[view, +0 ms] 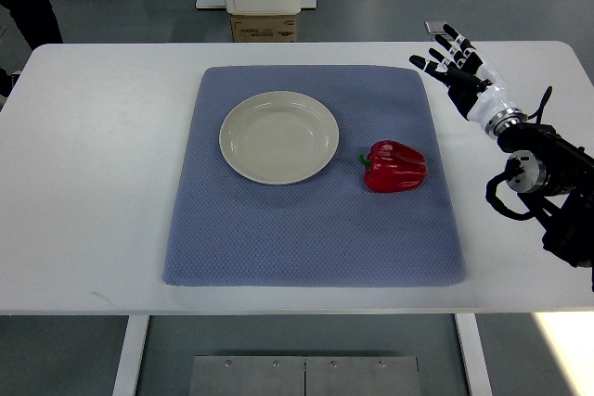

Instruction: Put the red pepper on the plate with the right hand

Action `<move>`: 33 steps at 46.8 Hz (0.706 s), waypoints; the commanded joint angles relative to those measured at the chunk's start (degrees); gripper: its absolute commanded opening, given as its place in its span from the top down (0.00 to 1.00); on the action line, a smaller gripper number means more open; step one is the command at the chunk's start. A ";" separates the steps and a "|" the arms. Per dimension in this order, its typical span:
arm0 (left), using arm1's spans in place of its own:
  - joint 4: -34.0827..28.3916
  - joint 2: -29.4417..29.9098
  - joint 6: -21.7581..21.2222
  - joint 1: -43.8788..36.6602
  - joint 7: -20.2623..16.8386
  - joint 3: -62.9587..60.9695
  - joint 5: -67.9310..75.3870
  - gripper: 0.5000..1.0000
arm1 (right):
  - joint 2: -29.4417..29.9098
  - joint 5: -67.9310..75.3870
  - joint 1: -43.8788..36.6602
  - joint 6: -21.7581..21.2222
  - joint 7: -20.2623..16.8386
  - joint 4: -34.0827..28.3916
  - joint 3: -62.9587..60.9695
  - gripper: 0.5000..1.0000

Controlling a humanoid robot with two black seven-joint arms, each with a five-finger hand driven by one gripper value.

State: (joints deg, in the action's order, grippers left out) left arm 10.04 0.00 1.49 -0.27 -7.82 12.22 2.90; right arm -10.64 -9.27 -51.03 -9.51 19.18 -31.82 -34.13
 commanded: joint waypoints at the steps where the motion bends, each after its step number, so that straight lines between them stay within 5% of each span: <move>1: -0.02 0.00 0.00 0.01 0.00 0.00 0.00 0.00 | 0.00 -0.04 -0.47 -0.07 0.07 0.00 -0.06 0.00; 33: -0.02 0.00 0.00 0.01 0.00 0.00 0.00 0.00 | -2.02 -0.66 -0.47 -0.42 0.24 -0.87 3.11 0.00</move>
State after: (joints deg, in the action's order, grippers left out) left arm 10.02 0.00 1.50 -0.26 -7.82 12.22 2.90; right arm -12.00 -9.84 -51.35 -9.91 19.39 -32.06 -31.27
